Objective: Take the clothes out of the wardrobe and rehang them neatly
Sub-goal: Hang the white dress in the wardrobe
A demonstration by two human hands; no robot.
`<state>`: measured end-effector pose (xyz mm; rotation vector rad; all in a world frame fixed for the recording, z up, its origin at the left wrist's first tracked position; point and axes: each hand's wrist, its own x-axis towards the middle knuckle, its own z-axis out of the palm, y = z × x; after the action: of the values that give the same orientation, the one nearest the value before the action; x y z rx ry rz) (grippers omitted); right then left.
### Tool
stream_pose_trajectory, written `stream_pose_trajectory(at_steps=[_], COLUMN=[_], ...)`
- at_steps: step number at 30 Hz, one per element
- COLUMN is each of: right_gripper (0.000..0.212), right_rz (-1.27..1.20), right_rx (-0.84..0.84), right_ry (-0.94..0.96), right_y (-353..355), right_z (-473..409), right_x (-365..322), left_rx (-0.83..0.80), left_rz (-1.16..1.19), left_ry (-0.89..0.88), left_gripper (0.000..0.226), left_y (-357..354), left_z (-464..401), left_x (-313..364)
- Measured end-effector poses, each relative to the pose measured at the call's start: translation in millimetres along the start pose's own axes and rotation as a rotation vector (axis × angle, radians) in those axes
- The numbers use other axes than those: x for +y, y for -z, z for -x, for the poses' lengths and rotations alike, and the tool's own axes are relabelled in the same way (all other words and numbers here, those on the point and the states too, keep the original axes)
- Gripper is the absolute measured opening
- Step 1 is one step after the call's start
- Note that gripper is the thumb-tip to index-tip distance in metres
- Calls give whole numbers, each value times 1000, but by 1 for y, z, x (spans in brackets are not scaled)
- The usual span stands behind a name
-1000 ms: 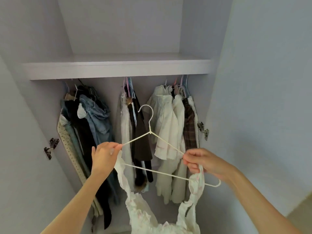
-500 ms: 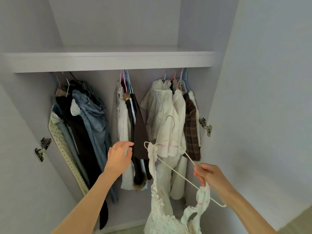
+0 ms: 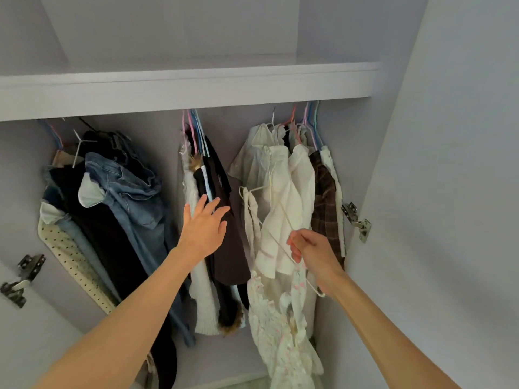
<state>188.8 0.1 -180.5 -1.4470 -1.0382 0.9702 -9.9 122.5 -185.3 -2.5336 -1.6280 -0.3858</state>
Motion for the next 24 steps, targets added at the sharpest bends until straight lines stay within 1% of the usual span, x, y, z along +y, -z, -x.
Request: stream_pose_trajectory(at_steps=[4,6,8,10,12,16,20,24], right_gripper=[31,33,32,31,28,29,24,32], right_rz=[7,-2,7,37,64,130,33,-34], right_rx=[-51,-48,-35,-21,-22,-57,19,111], right_ry=[4,-24,-53,-64,-69,-59,13,143], right_y=[-17,-28,-39,-49,-58,-84,-102,-99], right_z=[-34,-48,-60,-72,-80,-85,-100,-120], right_x=[-11,-8,0,9,20,38,21,-14], left_rx=[-21,-36,-10,76,157,254,278,256], left_rz=[-142,-195,-209,-189,-193,-176,-113,60], left_ry=[-21,-35,-45,-75,-96,-102,-109,-65], left_gripper=[48,48,47,41,30,21,25,37], left_y=[-4,-10,-19,-24,-27,-21,-16,-17], left_z=[-27,-34,-37,-37,-37,-44,-53,-64], left_x=[2,-3,-12,-23,-34,-56,-80,-90])
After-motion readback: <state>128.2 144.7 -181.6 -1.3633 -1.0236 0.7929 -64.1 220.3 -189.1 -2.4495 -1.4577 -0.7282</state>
